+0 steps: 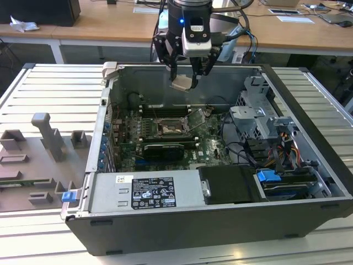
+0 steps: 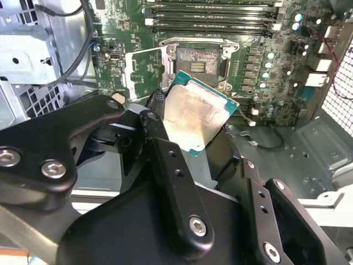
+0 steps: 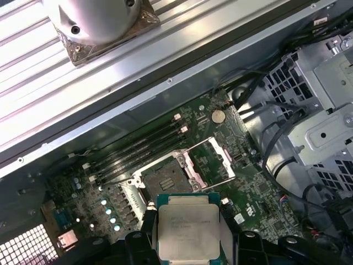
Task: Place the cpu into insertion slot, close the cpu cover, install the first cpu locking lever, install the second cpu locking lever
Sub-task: 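Place the cpu into insertion slot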
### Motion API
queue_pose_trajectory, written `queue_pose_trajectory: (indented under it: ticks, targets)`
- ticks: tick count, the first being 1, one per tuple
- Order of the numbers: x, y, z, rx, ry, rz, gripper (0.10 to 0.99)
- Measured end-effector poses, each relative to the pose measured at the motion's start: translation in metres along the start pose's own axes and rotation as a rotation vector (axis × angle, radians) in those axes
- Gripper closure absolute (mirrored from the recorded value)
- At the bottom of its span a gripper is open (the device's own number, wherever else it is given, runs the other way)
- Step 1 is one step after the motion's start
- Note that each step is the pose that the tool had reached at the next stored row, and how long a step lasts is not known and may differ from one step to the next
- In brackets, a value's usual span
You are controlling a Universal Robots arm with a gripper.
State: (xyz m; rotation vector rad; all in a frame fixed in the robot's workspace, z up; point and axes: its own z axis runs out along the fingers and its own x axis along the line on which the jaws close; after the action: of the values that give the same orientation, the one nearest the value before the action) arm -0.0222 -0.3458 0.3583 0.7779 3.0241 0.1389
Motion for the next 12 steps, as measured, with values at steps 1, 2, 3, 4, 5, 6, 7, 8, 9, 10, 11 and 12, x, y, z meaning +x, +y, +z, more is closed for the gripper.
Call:
queue_pose_trajectory:
  ticks: [1, 2, 3, 4, 5, 6, 7, 8, 9, 10, 11, 12]
  targets:
    - [0.0, 0.0, 0.0, 0.0, -0.0007, 0.007, 0.549]
    - [0.0, 0.0, 0.0001, 0.0, -0.0017, 0.018, 0.549]
    - [0.0, 0.0, 0.0, 0.0, -0.0025, 0.026, 0.549]
    - [0.0, 0.0, 0.0, 0.0, -0.0033, 0.035, 0.549]
    - [0.0, 0.0, 0.0001, 0.0, -0.0039, 0.042, 0.549]
    - [0.0, 0.0, 0.0001, 0.0, -0.0045, 0.048, 0.549]
    - [0.0, 0.0, 0.0001, -0.001, -0.0052, 0.055, 0.549]
    - [0.0, 0.0, 0.0001, -0.001, -0.0059, 0.063, 0.549]
    - [0.0, 0.0, 0.0001, -0.001, -0.0064, 0.068, 0.549]
    - [0.0, 0.0, 0.0001, -0.001, -0.007, 0.074, 0.549]
    - [0.0, 0.0, 0.0001, -0.001, -0.0076, 0.081, 0.549]
    - [0.0, 0.0, 0.0001, -0.001, -0.0081, 0.086, 0.549]
